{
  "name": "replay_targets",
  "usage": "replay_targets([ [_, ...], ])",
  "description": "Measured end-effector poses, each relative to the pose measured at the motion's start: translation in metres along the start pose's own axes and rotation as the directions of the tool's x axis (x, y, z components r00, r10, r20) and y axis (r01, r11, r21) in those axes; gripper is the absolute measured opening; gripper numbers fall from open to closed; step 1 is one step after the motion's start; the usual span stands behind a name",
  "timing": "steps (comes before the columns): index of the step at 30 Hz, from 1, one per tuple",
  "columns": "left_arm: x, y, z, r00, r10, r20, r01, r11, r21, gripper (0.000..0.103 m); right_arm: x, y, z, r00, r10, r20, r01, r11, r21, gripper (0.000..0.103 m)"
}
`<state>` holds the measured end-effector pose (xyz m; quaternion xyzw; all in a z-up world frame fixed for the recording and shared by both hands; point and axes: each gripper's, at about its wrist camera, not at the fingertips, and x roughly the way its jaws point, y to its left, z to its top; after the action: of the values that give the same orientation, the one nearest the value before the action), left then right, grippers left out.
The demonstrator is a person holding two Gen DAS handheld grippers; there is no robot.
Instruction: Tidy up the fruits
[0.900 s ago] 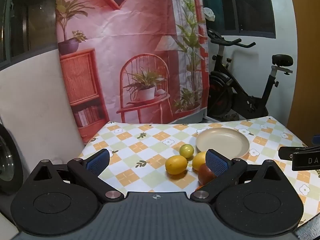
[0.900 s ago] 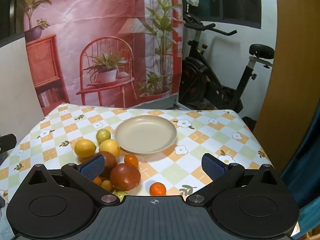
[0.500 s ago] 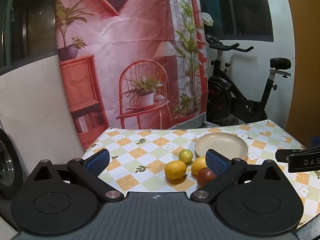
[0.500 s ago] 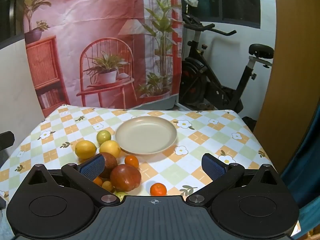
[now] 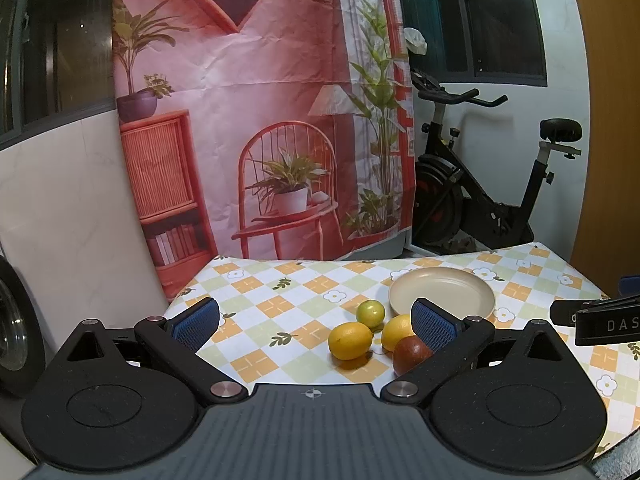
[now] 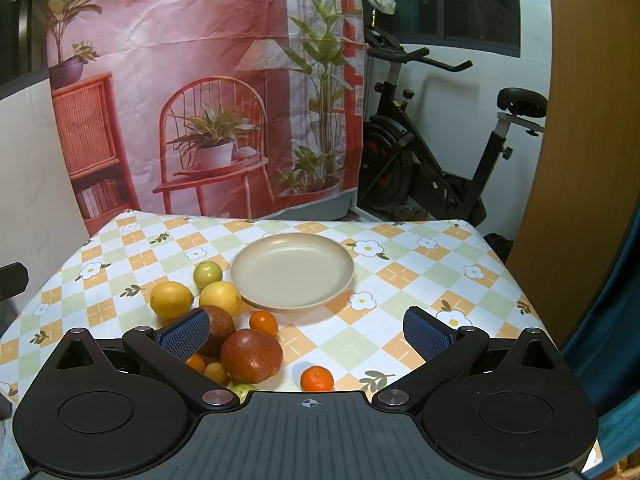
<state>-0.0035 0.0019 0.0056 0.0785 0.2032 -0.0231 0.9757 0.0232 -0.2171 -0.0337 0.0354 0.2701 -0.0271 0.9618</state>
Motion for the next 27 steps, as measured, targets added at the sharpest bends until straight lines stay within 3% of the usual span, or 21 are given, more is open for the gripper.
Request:
replay_targets([
  [27, -0.0044, -0.0015, -0.0021, 1.000, 0.007, 0.015, -0.007, 1.000, -0.007, 0.103, -0.0021, 0.0022, 0.0001, 1.000, 0.003, 0.001, -0.003, 1.000, -0.001, 0.103],
])
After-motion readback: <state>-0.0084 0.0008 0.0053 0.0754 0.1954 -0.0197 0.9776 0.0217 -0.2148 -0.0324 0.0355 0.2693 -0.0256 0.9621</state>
